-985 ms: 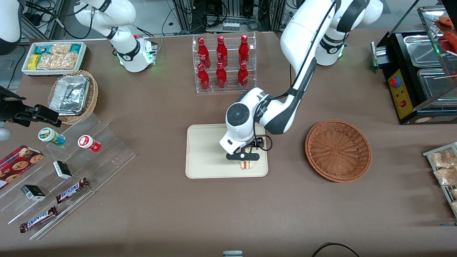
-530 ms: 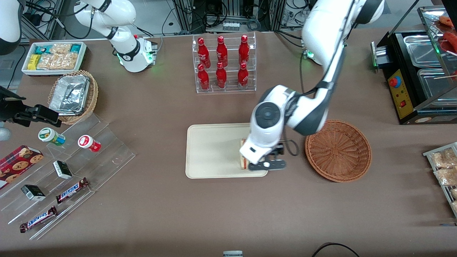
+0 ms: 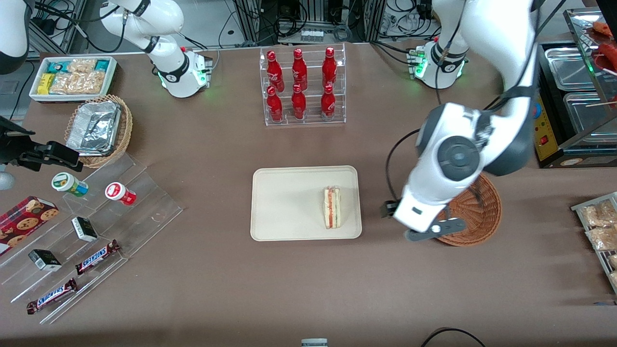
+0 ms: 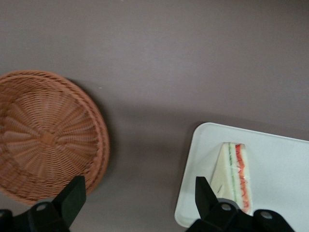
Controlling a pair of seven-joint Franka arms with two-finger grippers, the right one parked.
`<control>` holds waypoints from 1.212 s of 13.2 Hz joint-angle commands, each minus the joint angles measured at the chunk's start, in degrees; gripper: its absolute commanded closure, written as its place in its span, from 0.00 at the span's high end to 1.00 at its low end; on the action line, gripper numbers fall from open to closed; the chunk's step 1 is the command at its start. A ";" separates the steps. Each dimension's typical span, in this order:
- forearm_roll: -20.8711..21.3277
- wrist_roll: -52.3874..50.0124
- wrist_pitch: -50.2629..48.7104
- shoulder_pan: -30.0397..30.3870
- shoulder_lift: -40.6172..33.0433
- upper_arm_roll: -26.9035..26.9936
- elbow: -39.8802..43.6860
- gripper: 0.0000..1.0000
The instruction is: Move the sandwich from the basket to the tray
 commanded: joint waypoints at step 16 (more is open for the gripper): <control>-0.02 19.09 -22.65 20.85 -26.72 -6.33 -9.54 1.00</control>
